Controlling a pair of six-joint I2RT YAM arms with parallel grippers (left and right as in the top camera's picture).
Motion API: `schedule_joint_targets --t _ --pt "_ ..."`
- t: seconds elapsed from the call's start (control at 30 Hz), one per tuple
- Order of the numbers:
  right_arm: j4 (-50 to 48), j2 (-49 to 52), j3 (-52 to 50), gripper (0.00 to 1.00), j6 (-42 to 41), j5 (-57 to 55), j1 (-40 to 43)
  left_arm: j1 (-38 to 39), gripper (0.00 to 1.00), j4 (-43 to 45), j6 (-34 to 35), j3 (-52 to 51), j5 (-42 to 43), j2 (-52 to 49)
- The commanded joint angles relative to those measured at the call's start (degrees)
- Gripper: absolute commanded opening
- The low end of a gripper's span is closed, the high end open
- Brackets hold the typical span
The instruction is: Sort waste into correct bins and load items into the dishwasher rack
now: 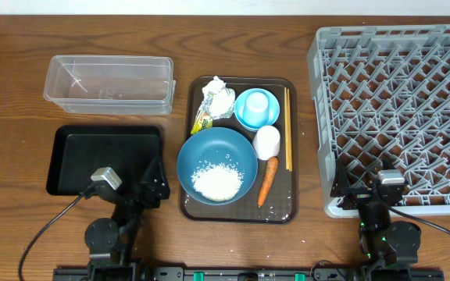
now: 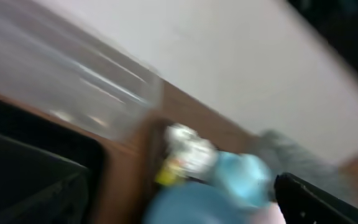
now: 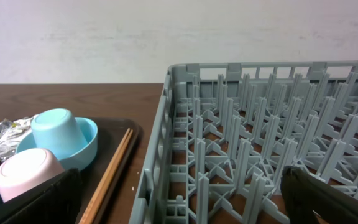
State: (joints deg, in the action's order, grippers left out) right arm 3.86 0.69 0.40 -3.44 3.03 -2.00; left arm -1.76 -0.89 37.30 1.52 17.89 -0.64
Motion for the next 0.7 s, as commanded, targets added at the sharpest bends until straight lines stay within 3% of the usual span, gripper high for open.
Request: schedule_joint_targets --t 0.0,0.3,0.53,0.67 --pt "0.2 -0.1 -0.1 0.99 -0.6 0.0 -0.2 0.2 0.98 -0.7 19.5 -1.2 8.4 0.0" --pt "0.2 -0.1 -0.1 0.99 -0.6 0.0 -0.2 0.2 0.98 0.3 18.2 -1.2 8.7 0.0" --pt "0.2 -0.1 -0.1 0.99 -0.6 0.0 -0.2 0.2 0.98 -0.7 5.6 -0.7 8.5 0.0" --pt "0.2 -0.1 -0.1 0.99 -0.6 0.0 -0.2 0.2 0.98 -7.5 3.3 3.3 5.7 -1.9"
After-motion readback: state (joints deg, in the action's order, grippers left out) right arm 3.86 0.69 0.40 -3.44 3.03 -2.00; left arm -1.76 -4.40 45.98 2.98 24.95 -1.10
